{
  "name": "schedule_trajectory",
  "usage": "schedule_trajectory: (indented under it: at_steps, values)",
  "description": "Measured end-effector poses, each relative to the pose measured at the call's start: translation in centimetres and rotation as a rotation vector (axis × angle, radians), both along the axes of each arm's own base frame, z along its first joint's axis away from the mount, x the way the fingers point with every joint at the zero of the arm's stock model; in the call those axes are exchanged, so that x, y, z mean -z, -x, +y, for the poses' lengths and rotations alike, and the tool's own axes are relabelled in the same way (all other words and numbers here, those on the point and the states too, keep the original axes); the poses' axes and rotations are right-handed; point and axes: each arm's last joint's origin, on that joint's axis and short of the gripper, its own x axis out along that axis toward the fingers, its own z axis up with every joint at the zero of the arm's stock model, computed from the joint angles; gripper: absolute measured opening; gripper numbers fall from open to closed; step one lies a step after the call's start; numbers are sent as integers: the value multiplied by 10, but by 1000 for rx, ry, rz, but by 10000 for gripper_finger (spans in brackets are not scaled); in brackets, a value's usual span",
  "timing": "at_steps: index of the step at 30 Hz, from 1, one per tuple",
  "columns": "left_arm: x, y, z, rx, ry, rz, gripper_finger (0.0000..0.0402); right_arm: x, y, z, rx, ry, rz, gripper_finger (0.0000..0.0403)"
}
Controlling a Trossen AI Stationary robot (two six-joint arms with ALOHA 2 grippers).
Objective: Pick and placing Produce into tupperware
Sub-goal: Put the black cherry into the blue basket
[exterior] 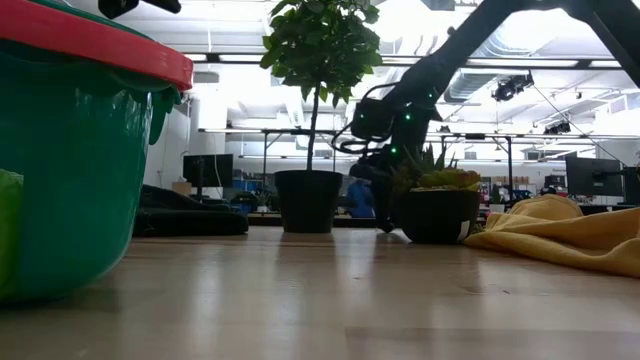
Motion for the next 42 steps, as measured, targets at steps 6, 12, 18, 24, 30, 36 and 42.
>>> schedule_trajectory:
  at_steps: [6,12,18,24,30,36,42]
  values:
    - [0,0,0,0,0,2,8,0,3,-5,19,-18,-11,108]
    - [1,1,0,0,2,14,8,0,4,-7,24,-19,-11,106]
    - [1,1,0,0,3,20,8,0,9,-14,46,-20,-11,105]
    - [1,1,0,0,3,20,8,0,13,-19,58,-33,-10,105]
    - [1,1,0,0,3,20,8,-2,19,-23,62,-53,-5,105]
    - [1,1,0,-16,-9,22,8,-19,31,-32,78,-31,-39,105]
    - [1,2,0,-20,-13,22,8,-40,48,-44,108,-2,-72,105]
